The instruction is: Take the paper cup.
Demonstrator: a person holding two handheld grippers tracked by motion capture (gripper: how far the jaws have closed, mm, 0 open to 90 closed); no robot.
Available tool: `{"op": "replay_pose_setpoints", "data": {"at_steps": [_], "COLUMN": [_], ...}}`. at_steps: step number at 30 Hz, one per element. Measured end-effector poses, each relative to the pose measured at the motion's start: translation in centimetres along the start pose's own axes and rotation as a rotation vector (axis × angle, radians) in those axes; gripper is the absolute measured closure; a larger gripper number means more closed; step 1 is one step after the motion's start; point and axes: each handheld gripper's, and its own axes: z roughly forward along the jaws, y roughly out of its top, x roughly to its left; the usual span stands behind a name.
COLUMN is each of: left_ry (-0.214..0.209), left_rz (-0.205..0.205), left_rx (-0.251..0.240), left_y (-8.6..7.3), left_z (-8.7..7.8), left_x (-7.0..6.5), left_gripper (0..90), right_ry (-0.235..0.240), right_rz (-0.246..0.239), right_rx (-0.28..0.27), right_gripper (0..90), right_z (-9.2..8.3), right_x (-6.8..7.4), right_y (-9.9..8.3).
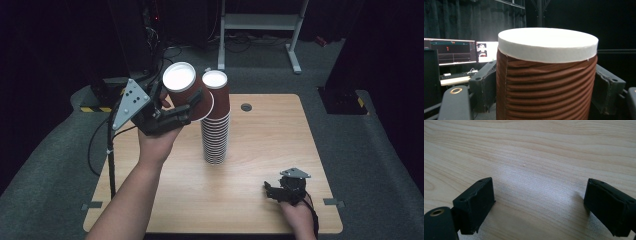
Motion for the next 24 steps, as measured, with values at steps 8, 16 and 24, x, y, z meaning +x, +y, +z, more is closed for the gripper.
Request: {"op": "replay_pose_setpoints", "data": {"at_steps": [8, 16, 24], "left_ry": [-0.002, -0.005, -0.012], "left_rz": [-0.006, -0.022, -0.033], "left_rx": [0.015, 0.03, 0.059], "left_y": [-0.7, -1.5, -2.9], "left_z": [-0.5, -1.0, -1.3], "left_x": [-0.1, 0.0, -0.2], "left_gripper": [20.6, 20.6, 20.6], "right_ry": [0.0, 0.001, 0.0], "right_rz": [0.001, 0.001, 0.0], "right_rx": [0.0, 0.0, 0.0], "right_gripper": [8.9, 8.9, 8.9], "right_z": [0.0, 0.0, 0.0], "right_x": [0.0, 0.0, 0.0], "right_y": [0.0, 0.0, 0.0]}}
